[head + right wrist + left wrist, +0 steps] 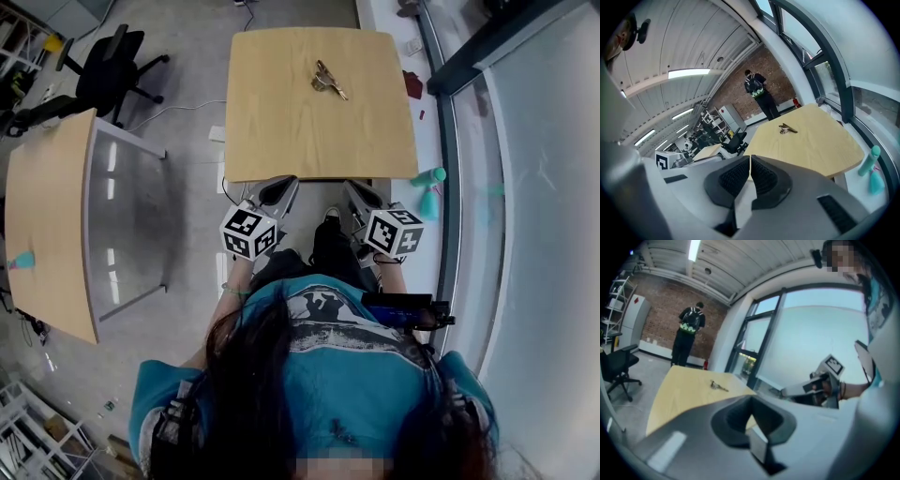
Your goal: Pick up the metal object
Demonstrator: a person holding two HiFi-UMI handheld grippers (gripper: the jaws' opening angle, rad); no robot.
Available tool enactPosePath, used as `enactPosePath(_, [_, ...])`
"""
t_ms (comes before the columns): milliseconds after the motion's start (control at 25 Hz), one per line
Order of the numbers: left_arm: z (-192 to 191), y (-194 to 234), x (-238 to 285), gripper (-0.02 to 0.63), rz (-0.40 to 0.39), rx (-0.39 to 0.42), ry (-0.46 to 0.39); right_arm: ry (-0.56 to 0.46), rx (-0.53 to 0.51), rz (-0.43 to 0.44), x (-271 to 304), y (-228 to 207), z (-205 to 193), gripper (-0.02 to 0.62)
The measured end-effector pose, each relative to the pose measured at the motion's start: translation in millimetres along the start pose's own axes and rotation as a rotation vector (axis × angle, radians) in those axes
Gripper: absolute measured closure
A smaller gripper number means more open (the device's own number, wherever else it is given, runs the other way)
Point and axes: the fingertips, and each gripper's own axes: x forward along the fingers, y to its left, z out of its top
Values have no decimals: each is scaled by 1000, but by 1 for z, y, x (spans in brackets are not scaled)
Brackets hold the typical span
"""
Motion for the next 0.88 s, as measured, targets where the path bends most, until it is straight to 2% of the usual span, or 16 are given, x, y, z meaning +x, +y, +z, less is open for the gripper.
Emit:
enactPosePath(200, [20, 19, 59, 603, 66, -21, -5, 27, -32, 56, 18, -41, 45, 577])
enactPosePath(480, [40, 23, 127, 600, 70, -49, -12, 69, -39, 119, 38, -88, 85, 577])
enactPosePath(600, [37, 30, 153, 552, 77, -47, 34, 86, -27, 136, 47, -106, 93, 577])
enactPosePath(880, [33, 58, 197, 540, 82, -15, 144, 108, 12, 153, 61, -126, 100, 577])
